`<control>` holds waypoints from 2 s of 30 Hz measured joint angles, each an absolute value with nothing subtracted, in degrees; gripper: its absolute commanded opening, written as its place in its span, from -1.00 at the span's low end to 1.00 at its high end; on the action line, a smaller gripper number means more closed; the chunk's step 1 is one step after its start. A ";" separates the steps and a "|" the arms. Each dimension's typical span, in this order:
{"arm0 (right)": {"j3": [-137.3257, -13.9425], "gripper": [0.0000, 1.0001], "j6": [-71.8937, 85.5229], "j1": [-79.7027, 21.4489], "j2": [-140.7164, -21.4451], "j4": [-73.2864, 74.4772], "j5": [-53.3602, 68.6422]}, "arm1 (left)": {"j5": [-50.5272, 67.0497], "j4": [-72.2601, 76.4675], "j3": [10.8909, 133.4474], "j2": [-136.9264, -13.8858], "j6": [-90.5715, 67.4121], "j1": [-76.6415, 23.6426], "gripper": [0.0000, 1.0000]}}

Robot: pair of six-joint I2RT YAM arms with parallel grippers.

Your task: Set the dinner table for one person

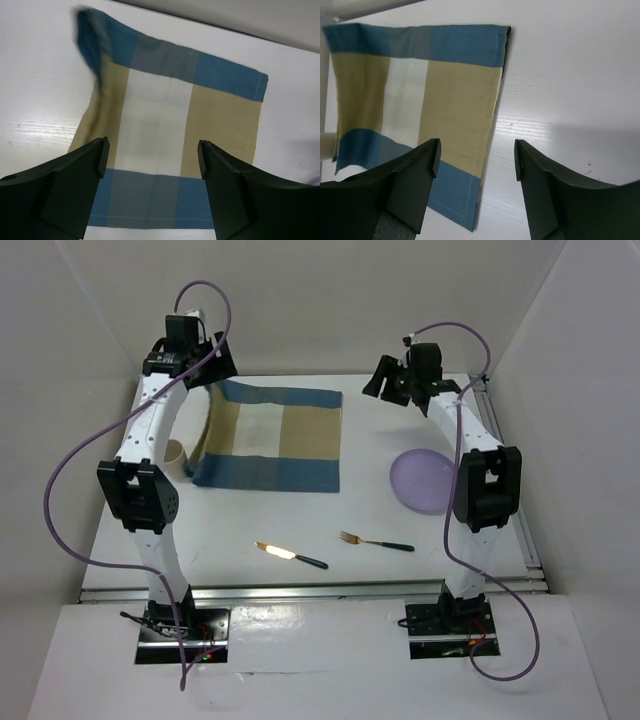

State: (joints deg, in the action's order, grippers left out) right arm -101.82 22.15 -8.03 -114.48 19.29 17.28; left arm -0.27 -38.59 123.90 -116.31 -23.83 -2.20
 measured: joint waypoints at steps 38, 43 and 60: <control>-75.22 0.06 30.00 -23.55 -113.65 18.79 5.02 | -2.04 -36.99 93.86 -112.84 -27.53 -5.43 0.12; -73.52 0.06 30.15 -21.28 -112.20 19.33 4.69 | -3.18 -36.93 93.34 -118.02 -28.97 -6.59 0.12; -66.67 0.06 28.86 -19.66 -107.13 19.20 5.15 | -2.46 -30.63 67.02 -104.27 -35.00 -10.94 0.05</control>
State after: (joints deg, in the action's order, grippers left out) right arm -66.67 28.86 -19.66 -107.13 19.20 5.15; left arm -2.46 -30.63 67.02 -104.27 -35.00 -10.94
